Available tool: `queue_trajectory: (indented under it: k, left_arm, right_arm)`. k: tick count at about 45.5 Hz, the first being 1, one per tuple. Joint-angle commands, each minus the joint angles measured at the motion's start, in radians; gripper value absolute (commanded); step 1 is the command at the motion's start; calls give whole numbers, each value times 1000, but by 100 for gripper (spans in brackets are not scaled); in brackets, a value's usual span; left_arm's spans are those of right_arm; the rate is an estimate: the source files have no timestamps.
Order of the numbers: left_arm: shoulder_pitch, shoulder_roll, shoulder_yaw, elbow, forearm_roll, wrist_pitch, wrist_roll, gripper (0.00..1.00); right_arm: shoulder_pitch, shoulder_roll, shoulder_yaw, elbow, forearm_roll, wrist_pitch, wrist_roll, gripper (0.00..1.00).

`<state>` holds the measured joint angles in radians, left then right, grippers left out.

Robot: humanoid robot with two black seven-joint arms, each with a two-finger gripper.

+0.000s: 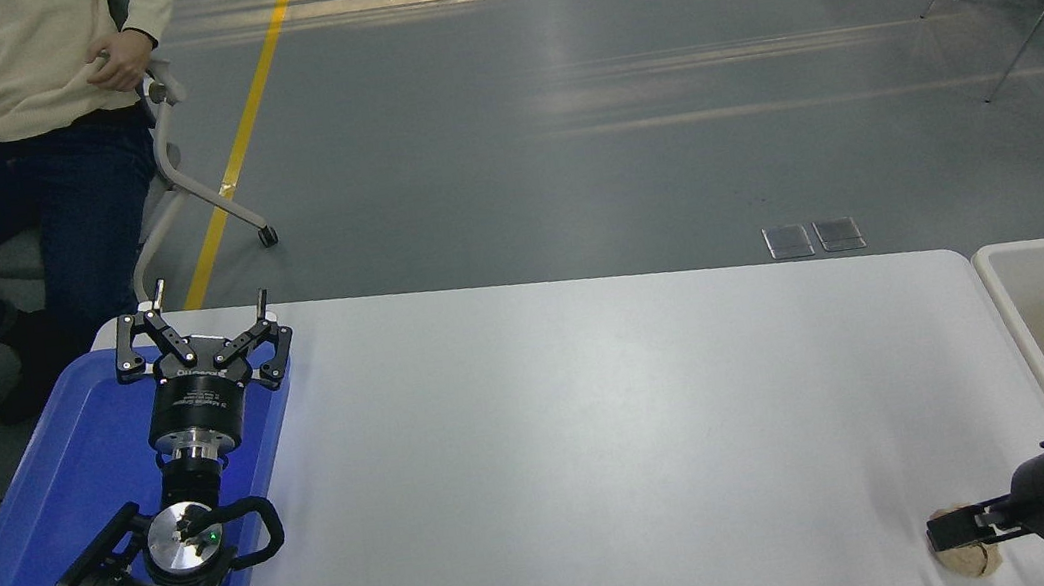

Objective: Pick up paper ball place in dustbin

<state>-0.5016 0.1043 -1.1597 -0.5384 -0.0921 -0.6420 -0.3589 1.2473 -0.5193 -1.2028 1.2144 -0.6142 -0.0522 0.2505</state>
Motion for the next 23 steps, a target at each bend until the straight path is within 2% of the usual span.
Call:
queue_trajectory:
  k: [1,14,23]
  left_arm:
    - [0,0,0,0,0,1,0,100]
    - [0,0,0,0,0,1,0,100]
    - [0,0,0,0,0,1,0,100]
  right_arm:
    - [-26,5,14,-30,1,-3,0,99]
    - [-26,5,15,-47,-10,-5,3,95]
    - [-34,18,22,-53,-12,-5,4,87]
